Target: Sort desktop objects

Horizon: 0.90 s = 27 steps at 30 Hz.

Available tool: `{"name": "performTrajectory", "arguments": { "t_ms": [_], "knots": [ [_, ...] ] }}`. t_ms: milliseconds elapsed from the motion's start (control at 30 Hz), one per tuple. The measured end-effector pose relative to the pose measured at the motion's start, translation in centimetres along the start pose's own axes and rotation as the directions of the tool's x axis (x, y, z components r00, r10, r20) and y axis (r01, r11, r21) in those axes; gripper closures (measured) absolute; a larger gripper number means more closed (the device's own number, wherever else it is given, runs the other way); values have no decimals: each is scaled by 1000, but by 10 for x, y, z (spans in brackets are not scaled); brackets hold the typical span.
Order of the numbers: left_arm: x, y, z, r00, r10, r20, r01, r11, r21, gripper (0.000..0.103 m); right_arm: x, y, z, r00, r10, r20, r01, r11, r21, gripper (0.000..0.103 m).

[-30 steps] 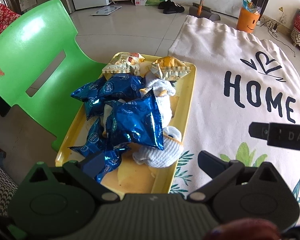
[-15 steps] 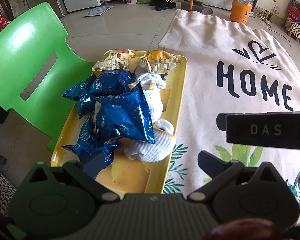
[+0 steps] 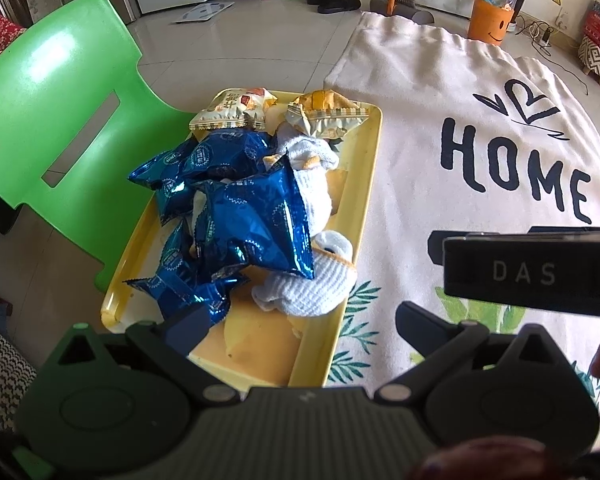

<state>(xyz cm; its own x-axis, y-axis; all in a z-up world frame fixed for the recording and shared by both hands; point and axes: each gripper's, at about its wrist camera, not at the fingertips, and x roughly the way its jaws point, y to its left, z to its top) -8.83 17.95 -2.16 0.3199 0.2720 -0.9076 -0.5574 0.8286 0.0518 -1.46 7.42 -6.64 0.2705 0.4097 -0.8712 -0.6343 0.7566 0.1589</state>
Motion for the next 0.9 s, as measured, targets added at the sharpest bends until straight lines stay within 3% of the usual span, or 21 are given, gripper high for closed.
{"name": "performTrajectory", "arguments": {
  "t_ms": [900],
  "knots": [
    [0,-1,-2,1000,6,5,-6,1000,3,0,3,5,0,1000,15,-6,-15,1000,-12,18]
  ]
}}
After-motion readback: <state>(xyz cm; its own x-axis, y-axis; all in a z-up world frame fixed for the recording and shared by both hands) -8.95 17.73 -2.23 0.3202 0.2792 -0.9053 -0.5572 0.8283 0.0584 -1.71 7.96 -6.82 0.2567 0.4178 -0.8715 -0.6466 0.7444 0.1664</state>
